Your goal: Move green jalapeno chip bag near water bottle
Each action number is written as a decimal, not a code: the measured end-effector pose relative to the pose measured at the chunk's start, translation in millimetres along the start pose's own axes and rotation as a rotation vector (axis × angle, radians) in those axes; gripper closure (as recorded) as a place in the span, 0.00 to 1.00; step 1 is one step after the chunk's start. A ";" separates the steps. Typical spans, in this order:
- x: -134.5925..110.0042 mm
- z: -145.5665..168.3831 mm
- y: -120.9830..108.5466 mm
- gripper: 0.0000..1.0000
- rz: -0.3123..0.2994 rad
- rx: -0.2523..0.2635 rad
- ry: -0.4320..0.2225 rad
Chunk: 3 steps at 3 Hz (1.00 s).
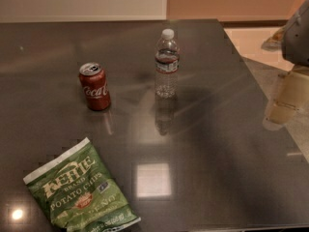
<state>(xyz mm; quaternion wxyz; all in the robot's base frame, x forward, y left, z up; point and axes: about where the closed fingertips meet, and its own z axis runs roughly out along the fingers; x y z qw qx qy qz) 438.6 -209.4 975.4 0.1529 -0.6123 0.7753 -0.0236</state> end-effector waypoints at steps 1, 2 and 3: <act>-34.4 13.9 14.8 0.00 -0.078 -0.101 -0.041; -69.4 30.7 38.7 0.00 -0.137 -0.190 -0.093; -99.4 45.9 72.5 0.00 -0.187 -0.249 -0.133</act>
Offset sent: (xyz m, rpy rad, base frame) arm -0.0386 0.1298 -0.0468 0.1483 0.2681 0.3086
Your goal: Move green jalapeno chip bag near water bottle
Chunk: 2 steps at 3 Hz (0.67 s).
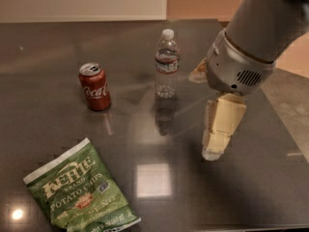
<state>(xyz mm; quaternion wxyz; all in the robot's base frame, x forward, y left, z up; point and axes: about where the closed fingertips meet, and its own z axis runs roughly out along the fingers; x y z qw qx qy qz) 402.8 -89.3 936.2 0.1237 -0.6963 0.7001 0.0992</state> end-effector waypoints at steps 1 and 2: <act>-26.5 24.7 25.7 0.00 -0.044 -0.030 -0.028; -50.6 44.6 50.0 0.00 -0.086 -0.034 -0.052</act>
Offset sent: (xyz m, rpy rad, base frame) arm -0.0763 0.0960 -0.0510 0.0772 0.0143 0.1433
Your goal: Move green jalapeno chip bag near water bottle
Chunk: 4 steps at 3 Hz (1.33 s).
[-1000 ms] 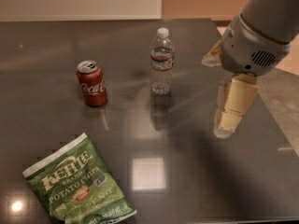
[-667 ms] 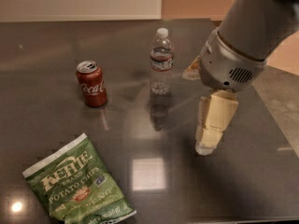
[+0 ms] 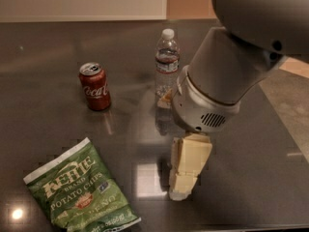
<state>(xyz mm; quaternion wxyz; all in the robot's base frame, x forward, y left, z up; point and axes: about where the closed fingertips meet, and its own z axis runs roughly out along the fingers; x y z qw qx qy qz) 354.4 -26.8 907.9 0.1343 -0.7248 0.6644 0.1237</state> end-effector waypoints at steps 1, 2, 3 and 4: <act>-22.5 20.5 16.5 0.00 -0.035 -0.011 -0.025; -44.9 51.9 32.2 0.00 -0.058 -0.057 -0.099; -57.5 71.6 42.0 0.00 -0.075 -0.079 -0.154; -67.3 87.0 52.8 0.00 -0.076 -0.081 -0.188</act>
Offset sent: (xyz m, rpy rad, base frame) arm -0.0470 0.0806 -0.0590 0.1611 0.1150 0.1033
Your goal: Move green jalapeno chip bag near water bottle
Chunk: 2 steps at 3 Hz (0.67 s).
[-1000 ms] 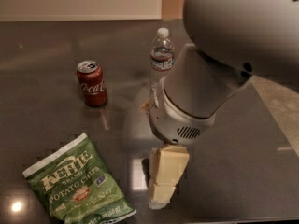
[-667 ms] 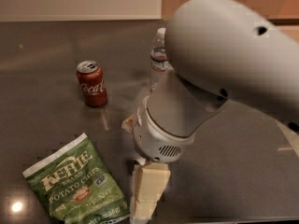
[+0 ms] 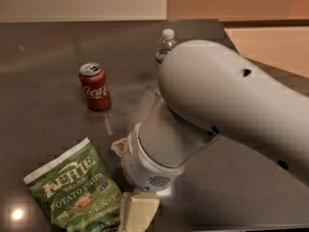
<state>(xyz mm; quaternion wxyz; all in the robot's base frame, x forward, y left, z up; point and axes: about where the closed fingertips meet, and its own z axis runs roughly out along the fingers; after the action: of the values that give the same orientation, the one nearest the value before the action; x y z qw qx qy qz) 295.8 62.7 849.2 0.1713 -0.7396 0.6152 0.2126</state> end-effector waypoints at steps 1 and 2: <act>-5.5 13.8 6.0 0.00 0.002 0.007 -0.018; -8.5 25.9 10.1 0.00 0.006 0.018 -0.023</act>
Offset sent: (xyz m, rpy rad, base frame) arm -0.0196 0.0261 -0.0282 0.0320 -0.0152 -0.0307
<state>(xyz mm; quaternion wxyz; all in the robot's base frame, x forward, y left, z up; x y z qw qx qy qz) 281.9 81.3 831.7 0.1843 -0.7338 0.6172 0.2159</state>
